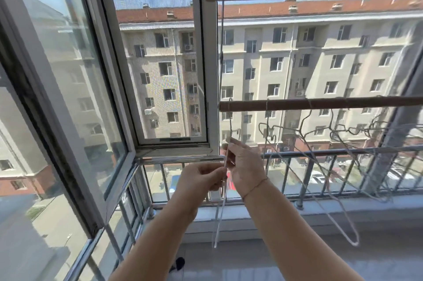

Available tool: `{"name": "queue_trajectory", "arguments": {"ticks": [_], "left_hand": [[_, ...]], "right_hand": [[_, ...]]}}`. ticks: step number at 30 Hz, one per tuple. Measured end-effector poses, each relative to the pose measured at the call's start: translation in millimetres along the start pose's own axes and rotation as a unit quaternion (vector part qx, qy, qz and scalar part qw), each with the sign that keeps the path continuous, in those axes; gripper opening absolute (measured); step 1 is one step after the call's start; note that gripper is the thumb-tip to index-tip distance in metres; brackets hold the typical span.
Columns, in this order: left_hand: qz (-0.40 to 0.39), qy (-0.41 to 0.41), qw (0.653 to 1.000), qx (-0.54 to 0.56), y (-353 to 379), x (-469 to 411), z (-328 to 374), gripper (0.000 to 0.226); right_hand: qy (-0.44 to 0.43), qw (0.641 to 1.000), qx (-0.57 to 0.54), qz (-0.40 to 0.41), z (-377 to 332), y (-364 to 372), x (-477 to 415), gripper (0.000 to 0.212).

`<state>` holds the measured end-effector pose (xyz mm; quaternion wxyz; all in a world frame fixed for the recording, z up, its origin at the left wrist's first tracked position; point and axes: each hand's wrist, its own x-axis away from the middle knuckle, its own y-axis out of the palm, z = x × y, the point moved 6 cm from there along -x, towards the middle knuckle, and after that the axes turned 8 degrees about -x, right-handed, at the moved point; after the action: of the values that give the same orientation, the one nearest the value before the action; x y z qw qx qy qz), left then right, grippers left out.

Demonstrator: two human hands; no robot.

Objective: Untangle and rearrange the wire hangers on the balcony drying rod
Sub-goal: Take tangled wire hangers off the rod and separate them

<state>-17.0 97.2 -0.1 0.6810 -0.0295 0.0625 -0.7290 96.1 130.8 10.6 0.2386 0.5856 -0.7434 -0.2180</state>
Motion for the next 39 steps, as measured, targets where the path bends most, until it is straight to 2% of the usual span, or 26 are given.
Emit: {"name": "queue_trajectory", "arguments": {"ticks": [3,6,9,11,13,15,18,20,23,25,29,33,39], "left_hand": [[0.025,-0.015,0.999,-0.016,-2.5,-4.5,-11.3,0.006],[0.080,-0.001,0.995,-0.052,-8.3,-6.8,-13.2,0.007],[0.193,0.089,0.958,-0.193,-13.9,2.7,4.8,0.018],[0.218,0.179,0.934,-0.218,-6.1,13.3,25.9,0.019],[0.179,0.231,0.933,-0.209,12.5,18.1,41.0,0.018],[0.140,0.234,0.937,-0.220,30.8,16.0,46.6,0.024],[0.137,0.208,0.933,-0.259,45.6,7.2,43.3,0.034],[0.148,0.182,0.931,-0.279,49.4,0.9,37.6,0.034],[0.154,0.158,0.931,-0.290,52.3,-5.8,29.5,0.029],[0.137,0.125,0.948,-0.257,53.9,-10.8,21.8,0.026],[0.097,0.051,0.987,-0.118,57.5,-19.0,6.5,0.020],[0.097,0.017,0.995,-0.004,66.2,-29.7,9.7,0.016],[0.092,-0.011,0.995,0.031,78.2,-36.6,3.9,0.012]], "right_hand": [[-0.030,0.998,0.036,-0.040,-1.4,-7.7,6.0,0.031],[-0.138,0.973,0.173,-0.068,-17.5,-12.6,15.4,0.011],[-0.256,0.935,0.243,-0.033,-39.8,-24.5,23.8,0.018],[-0.301,0.911,0.281,0.026,-49.6,-38.8,20.0,0.026],[-0.282,0.912,0.291,0.069,-49.5,-54.3,7.7,0.031],[-0.241,0.927,0.279,0.075,-43.1,-64.5,-5.2,0.032],[-0.179,0.951,0.251,0.012,-33.3,-63.7,-19.6,0.026],[-0.139,0.957,0.252,-0.038,-28.3,-57.3,-26.7,0.022],[-0.111,0.967,0.218,-0.068,-27.7,-50.8,-32.4,0.015],[-0.113,0.973,0.190,-0.068,-30.9,-49.9,-35.5,0.012],[-0.113,0.970,0.198,-0.081,-35.8,-47.5,-42.9,0.011],[-0.092,0.977,0.173,-0.078,-43.7,-40.1,-52.1,0.017],[-0.029,0.990,0.131,-0.041,-36.2,-49.7,-58.7,0.020]]}}
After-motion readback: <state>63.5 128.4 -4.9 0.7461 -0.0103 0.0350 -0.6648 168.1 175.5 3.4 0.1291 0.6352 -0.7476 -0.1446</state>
